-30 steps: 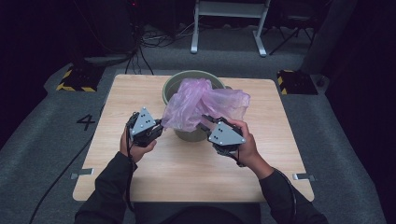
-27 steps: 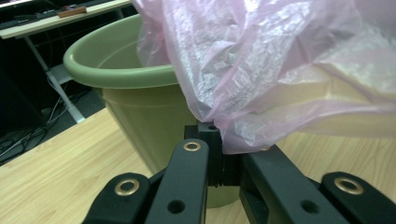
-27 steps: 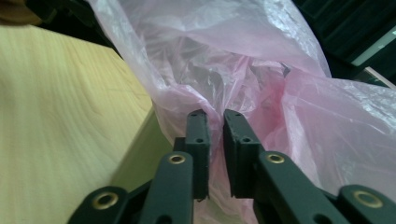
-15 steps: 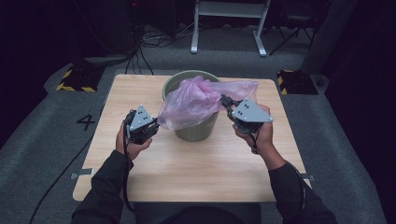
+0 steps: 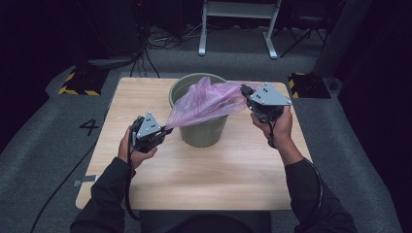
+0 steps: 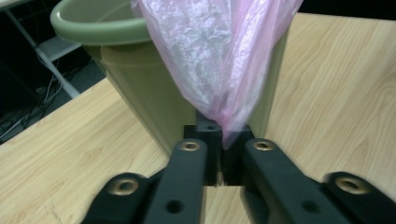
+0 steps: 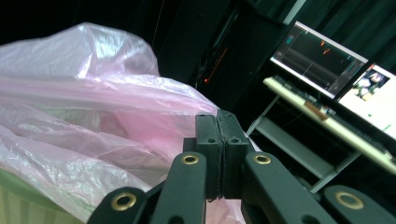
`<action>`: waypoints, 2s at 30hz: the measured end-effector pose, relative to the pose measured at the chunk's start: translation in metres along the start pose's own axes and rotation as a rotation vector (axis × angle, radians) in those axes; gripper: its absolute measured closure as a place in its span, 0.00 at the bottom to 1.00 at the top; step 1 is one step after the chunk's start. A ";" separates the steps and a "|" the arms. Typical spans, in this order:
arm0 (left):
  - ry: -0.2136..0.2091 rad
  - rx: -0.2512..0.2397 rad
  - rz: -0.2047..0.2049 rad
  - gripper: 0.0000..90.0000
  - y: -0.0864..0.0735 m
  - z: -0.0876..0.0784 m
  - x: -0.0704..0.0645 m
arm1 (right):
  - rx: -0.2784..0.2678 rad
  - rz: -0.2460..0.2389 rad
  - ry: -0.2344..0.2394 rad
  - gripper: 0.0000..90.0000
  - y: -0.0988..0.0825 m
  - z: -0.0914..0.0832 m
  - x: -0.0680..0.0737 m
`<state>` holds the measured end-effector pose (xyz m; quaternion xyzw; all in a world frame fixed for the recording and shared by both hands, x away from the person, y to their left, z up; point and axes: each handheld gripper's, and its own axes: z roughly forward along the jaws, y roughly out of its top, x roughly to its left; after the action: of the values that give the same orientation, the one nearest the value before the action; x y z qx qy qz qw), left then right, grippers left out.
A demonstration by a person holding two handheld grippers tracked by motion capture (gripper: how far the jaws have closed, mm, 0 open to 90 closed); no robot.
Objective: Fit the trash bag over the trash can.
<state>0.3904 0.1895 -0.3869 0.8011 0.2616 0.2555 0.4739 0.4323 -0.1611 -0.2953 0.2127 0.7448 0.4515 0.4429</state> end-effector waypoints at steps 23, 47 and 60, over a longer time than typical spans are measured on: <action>-0.012 -0.164 0.076 0.26 0.013 -0.040 -0.042 | 0.048 -0.028 0.061 1.00 0.018 0.024 0.016; -0.088 -0.201 0.268 0.27 0.056 -0.049 -0.097 | 0.098 -0.052 0.094 1.00 0.026 0.034 0.026; 0.025 -0.069 0.204 0.44 0.056 0.005 -0.066 | 0.107 -0.062 0.121 0.99 0.024 0.034 0.027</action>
<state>0.3550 0.1198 -0.3499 0.8034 0.1756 0.3215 0.4695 0.4450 -0.1137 -0.2940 0.1854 0.7994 0.4092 0.3989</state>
